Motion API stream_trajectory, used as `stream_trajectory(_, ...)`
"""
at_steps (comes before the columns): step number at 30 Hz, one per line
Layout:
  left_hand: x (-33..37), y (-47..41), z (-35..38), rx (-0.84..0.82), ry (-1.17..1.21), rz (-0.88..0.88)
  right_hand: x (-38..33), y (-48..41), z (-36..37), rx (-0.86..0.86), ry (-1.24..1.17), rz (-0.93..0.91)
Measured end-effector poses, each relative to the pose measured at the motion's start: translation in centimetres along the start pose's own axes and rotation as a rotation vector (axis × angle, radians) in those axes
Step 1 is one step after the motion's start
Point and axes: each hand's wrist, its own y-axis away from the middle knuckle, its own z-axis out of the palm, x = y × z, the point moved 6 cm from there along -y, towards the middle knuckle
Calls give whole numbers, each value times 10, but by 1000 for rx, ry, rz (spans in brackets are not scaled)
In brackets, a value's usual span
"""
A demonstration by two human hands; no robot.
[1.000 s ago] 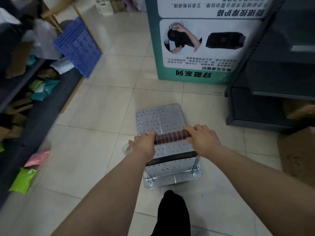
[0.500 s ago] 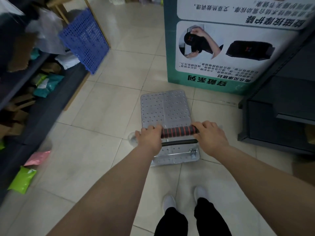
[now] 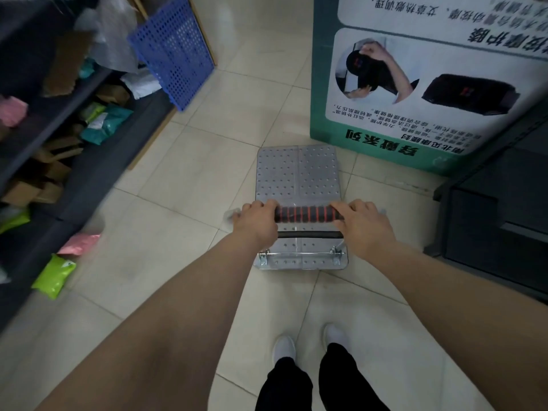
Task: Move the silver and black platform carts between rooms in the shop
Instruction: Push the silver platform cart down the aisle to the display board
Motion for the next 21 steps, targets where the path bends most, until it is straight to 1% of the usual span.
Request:
stream_trajectory(4,3,4,-1,-25,-7,-30,-1,1,-4,-38,44,-31)
stream_trajectory(7,7,14,-7,7,46,-30,-6,3,-6,-60,51,-52)
stream_trajectory(10,9,26,-15,47,56,-22,-16,7,-14,-26,35,-93)
stream_trajectory(14,4,47,-20,69,-9,1,-47,21,-27,31,75,-283)
stream_trajectory(16,-4,63,-15,48,-14,-7,-65,30,-29,18,99,-401)
stream_trajectory(18,-18,81,-6,30,-24,-61,-81,37,-23,-24,144,-506)
stream_trajectory(21,-45,115,13,10,31,-211,-106,48,-9,-75,217,-625)
